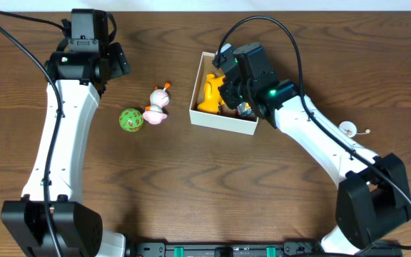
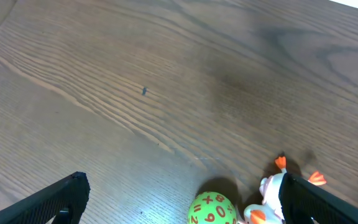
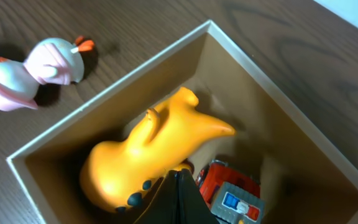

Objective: Pack container

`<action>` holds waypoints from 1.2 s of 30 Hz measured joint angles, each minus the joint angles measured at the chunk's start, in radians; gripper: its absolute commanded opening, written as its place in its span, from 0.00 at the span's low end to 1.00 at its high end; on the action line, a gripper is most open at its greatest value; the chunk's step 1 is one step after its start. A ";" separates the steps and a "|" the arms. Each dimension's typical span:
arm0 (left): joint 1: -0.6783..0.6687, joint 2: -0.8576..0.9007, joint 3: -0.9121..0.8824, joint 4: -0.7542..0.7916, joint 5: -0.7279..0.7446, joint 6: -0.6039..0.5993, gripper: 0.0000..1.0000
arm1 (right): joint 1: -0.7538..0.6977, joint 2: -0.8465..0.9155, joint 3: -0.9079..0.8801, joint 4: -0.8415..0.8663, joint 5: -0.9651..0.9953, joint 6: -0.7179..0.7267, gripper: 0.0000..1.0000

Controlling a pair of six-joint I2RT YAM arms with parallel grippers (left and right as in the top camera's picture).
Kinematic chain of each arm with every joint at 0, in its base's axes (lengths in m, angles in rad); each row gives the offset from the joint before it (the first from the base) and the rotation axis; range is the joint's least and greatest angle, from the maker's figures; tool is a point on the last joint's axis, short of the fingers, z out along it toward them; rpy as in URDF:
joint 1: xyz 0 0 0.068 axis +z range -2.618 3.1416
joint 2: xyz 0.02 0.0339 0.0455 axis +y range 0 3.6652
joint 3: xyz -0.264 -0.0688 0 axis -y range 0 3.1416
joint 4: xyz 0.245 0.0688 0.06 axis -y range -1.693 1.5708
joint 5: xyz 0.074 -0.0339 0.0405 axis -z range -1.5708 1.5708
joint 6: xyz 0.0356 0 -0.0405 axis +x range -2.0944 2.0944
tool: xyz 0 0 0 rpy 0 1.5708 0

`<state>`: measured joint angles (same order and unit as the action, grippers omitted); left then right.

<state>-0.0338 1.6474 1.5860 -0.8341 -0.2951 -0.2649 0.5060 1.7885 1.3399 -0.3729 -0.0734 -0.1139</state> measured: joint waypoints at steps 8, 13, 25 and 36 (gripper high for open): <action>0.000 0.000 0.000 0.000 0.000 0.000 0.98 | 0.000 0.077 0.000 -0.003 0.006 0.000 0.01; 0.000 0.000 0.000 0.000 0.000 0.000 0.98 | -0.009 0.086 0.000 0.000 0.019 -0.003 0.01; 0.000 0.000 0.000 0.000 0.000 0.000 0.98 | -0.066 0.135 0.000 -0.001 0.048 -0.007 0.01; 0.000 0.000 0.000 0.000 0.000 0.000 0.98 | -0.065 0.135 0.000 -0.006 0.096 -0.008 0.01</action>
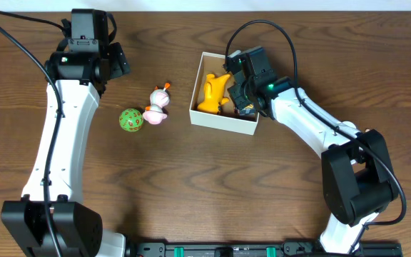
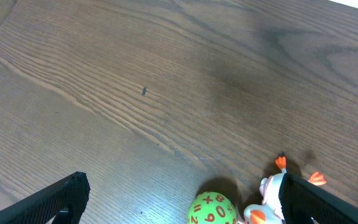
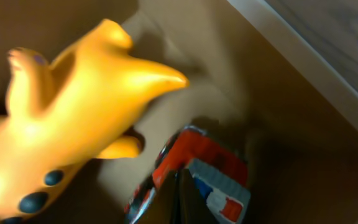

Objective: Pack container

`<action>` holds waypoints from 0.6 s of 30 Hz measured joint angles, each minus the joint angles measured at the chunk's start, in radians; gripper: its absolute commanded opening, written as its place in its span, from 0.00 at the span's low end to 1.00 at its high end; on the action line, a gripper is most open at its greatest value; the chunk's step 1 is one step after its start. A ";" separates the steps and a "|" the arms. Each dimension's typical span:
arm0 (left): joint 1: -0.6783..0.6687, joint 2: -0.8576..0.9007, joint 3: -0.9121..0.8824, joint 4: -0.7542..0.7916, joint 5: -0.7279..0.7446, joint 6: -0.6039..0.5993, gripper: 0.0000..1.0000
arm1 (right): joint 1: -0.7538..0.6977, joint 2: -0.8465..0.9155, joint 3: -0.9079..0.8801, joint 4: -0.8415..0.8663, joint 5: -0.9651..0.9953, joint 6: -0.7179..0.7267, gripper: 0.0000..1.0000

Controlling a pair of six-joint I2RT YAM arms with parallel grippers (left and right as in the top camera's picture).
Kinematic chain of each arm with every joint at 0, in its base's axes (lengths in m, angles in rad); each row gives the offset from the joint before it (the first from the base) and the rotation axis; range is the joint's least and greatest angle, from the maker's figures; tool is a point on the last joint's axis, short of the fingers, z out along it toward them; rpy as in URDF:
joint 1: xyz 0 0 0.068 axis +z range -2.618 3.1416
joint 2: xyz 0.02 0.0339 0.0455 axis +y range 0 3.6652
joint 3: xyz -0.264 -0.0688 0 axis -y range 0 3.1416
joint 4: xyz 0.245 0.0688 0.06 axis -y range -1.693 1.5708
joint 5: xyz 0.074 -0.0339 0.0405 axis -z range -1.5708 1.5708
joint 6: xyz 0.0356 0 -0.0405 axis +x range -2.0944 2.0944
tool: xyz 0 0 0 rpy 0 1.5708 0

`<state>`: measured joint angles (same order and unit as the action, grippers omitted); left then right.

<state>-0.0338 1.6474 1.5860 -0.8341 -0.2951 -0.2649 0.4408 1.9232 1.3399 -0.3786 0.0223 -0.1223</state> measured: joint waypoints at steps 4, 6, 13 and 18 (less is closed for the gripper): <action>0.000 0.000 0.000 0.000 0.000 0.000 0.97 | 0.000 0.000 0.000 -0.006 0.039 -0.002 0.01; 0.000 0.000 0.000 0.000 0.000 0.000 0.98 | 0.000 0.000 0.000 -0.006 0.055 -0.002 0.01; 0.000 0.000 0.000 0.000 0.000 0.000 0.98 | 0.000 0.000 0.002 -0.007 0.094 -0.003 0.01; 0.000 0.000 0.000 0.000 0.000 0.000 0.98 | 0.000 0.000 0.041 -0.017 0.122 -0.003 0.01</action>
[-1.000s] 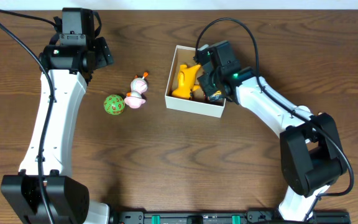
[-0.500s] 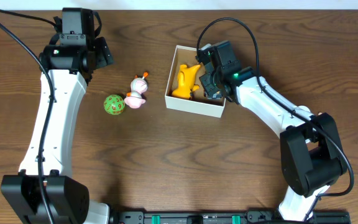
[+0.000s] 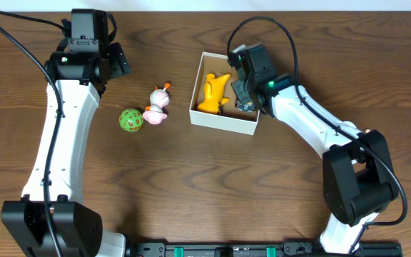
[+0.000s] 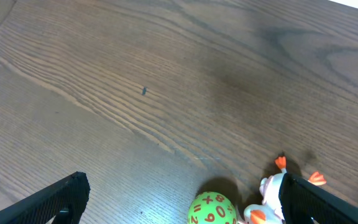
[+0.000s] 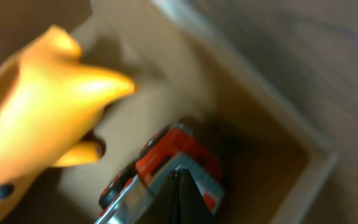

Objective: Pack container

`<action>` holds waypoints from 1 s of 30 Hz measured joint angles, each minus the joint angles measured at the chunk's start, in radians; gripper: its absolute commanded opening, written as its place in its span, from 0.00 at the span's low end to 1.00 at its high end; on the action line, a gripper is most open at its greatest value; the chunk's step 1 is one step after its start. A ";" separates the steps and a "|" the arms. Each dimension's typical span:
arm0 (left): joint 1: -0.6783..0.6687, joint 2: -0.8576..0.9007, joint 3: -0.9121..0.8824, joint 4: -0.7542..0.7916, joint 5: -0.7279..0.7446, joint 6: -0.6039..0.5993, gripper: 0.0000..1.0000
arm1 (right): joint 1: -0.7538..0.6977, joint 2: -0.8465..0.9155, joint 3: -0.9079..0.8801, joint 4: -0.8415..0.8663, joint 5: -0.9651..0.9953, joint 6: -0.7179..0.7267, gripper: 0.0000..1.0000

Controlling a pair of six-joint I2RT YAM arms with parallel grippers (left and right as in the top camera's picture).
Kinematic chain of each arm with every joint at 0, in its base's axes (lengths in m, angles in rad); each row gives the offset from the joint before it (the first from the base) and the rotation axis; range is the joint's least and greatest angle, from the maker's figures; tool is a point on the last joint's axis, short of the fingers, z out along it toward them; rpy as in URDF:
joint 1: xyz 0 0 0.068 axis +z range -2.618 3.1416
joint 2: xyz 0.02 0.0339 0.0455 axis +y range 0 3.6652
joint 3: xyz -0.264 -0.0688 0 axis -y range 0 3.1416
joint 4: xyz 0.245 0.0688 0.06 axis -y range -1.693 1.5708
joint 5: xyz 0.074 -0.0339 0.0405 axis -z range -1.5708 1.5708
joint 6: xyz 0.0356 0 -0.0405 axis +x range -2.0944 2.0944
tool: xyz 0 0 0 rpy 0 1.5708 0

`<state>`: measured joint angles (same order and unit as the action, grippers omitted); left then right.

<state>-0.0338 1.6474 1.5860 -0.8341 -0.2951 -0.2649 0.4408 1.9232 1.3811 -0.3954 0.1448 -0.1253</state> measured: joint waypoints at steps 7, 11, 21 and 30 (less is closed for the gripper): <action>0.000 0.000 0.000 0.000 0.000 0.000 0.98 | 0.000 0.000 0.044 -0.008 0.010 0.000 0.01; 0.000 0.000 0.000 0.000 0.000 0.000 0.98 | 0.000 0.000 0.084 -0.096 0.005 0.023 0.22; 0.000 0.000 0.000 0.000 0.000 0.000 0.98 | -0.080 -0.078 0.277 -0.471 0.005 0.229 0.50; 0.000 0.000 0.000 0.000 0.000 0.000 0.98 | -0.366 -0.240 0.298 -0.767 0.027 0.401 0.55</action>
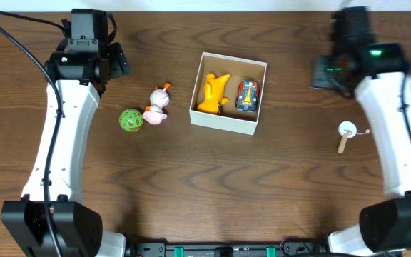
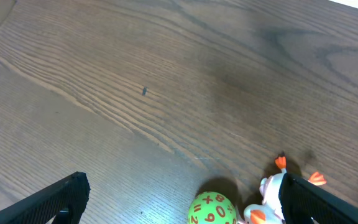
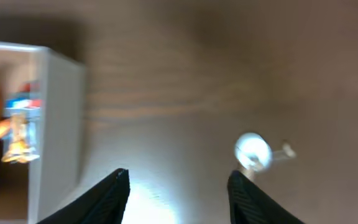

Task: Pack container
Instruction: 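Raise the right gripper out of the box and move right, then grasp the wooden handle of the blue cup-and-ball toy with the right gripper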

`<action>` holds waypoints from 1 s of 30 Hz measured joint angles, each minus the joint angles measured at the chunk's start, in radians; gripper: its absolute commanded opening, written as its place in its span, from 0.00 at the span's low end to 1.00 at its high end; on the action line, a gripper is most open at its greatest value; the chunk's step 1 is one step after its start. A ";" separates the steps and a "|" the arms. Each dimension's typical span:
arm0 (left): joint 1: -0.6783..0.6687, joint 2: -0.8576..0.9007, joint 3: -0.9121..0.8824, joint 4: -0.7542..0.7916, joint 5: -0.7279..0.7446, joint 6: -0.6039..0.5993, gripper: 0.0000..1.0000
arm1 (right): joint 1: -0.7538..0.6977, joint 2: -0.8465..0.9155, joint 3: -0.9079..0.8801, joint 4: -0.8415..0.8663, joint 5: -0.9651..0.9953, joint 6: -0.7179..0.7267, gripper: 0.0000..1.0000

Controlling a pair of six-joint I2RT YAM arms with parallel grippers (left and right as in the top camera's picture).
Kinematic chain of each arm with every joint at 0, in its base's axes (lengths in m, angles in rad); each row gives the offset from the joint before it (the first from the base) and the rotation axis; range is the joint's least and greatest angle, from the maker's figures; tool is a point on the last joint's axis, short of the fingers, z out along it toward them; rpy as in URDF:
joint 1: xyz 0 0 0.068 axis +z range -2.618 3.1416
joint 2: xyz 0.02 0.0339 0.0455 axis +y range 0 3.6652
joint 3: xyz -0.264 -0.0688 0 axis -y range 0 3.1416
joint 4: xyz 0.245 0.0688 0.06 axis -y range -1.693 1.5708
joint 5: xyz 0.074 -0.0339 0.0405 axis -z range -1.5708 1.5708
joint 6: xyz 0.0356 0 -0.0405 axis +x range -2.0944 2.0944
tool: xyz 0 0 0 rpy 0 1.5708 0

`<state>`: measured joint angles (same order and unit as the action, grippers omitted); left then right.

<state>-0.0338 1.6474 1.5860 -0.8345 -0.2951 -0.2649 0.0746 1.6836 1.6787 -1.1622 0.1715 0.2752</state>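
Note:
A white open box [image 1: 254, 124] sits mid-table and holds a yellow toy [image 1: 213, 93] and a small red car [image 1: 247, 96]; the box [image 3: 55, 124] shows blurred at the left of the right wrist view. Left of the box lie a pink-white duck toy [image 1: 158, 105] and a green number ball [image 1: 130, 120], the ball [image 2: 212, 210] also low in the left wrist view. A small white-headed wooden piece [image 1: 345, 133] lies at the right. My right gripper [image 3: 178, 190] is open, high above the table right of the box. My left gripper [image 2: 179, 199] is open above the ball.
The duck toy [image 2: 272, 194] sits by the right finger in the left wrist view. The white-headed piece [image 3: 253, 151] lies ahead of the right gripper. The dark wood table [image 1: 205, 185] reaches a pale edge at the back.
My right gripper was shut low inside the box by the red car; now it is open, raised and off to the right of the box. The car stays in the box. Left arm unchanged.
My right gripper was shut over the box beside the yellow toy, with the red car under it. Then it was lower in the box at the car, twice. Now the car lies free in the box and the gripper is open, away at the right. The left arm never moved.

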 measured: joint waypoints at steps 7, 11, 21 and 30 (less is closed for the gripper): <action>0.000 0.000 0.000 0.000 0.000 0.000 0.98 | -0.160 0.000 -0.140 0.025 0.005 0.124 0.58; 0.000 0.000 0.000 0.001 0.000 0.000 0.98 | -0.197 0.001 -0.305 0.131 0.005 0.161 0.57; 0.000 0.000 0.000 0.000 0.000 0.000 0.98 | -0.204 0.005 -0.528 0.260 0.087 0.194 0.56; 0.000 0.000 0.000 0.000 0.000 0.000 0.98 | -0.212 0.005 -0.621 0.370 0.137 0.196 0.52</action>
<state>-0.0338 1.6474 1.5860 -0.8345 -0.2951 -0.2649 -0.1371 1.6882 1.0580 -0.7925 0.3088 0.4717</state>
